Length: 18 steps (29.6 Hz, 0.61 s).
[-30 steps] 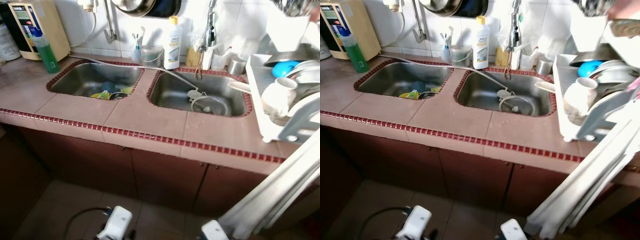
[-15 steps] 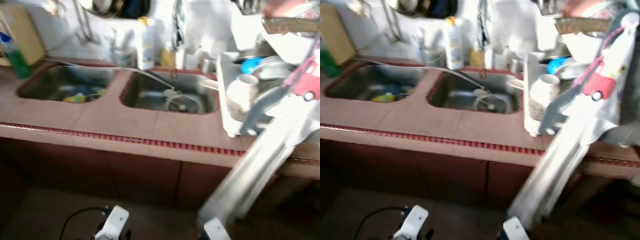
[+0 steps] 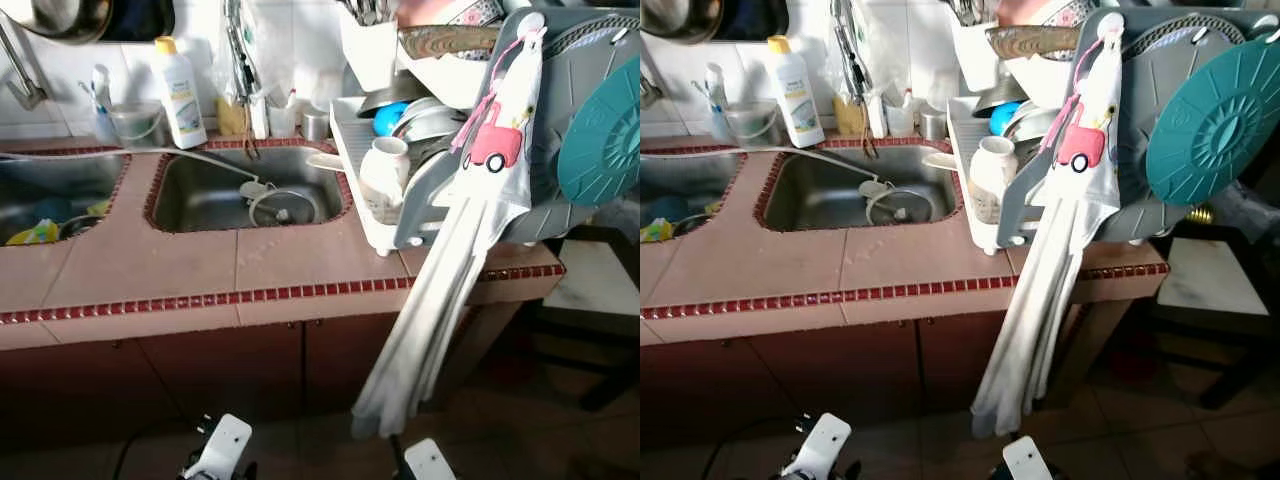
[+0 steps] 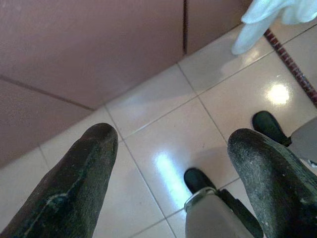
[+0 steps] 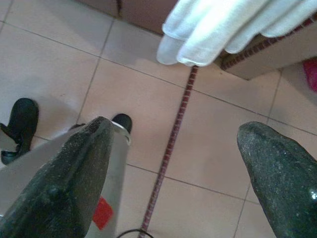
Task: Kitchen organization
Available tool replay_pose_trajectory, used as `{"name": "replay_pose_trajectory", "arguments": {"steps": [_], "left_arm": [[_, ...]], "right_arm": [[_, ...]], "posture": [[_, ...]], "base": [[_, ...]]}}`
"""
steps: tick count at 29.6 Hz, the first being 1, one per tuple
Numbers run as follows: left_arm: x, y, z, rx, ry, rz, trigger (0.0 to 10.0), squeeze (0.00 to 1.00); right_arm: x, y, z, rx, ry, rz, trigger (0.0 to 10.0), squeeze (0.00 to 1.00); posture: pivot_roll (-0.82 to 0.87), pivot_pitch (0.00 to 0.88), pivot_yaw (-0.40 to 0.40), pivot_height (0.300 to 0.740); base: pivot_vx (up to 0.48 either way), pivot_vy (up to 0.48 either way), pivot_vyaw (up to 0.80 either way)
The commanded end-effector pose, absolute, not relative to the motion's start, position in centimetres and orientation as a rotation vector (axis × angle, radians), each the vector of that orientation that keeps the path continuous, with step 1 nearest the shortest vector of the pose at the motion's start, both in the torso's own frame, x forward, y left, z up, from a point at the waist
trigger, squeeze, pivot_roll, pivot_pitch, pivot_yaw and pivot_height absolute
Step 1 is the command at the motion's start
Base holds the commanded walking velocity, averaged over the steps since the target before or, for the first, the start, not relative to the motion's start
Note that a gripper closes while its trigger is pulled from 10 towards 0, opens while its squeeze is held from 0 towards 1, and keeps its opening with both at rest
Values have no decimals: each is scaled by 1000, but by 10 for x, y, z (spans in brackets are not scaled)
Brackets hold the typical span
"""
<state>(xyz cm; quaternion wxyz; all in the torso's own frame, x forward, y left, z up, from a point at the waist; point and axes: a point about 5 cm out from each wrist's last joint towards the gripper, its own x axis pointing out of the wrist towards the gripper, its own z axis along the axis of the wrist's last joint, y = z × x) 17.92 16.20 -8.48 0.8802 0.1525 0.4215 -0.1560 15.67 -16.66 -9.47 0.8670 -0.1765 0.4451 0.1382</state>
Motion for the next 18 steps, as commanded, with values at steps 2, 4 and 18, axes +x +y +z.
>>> {"name": "replay_pose_trajectory", "arguments": {"steps": [2,4,18], "left_arm": [[177,165,-86,313,893,-317,10000,0],[178,165,-85,308,889,-320,10000,0],[181,166,-84,313,882,-320,10000,0]], "right_arm": [[155,-165,-95,-363,935,295,10000,0],[155,-165,-95,-362,934,294,10000,0],[155,-165,-96,-361,940,291,10000,0]], "posture": [[-135,0,22,740],[-135,0,24,740],[-136,0,27,740]], "base": [[0,0,0],[287,0,0],[306,0,0]]}}
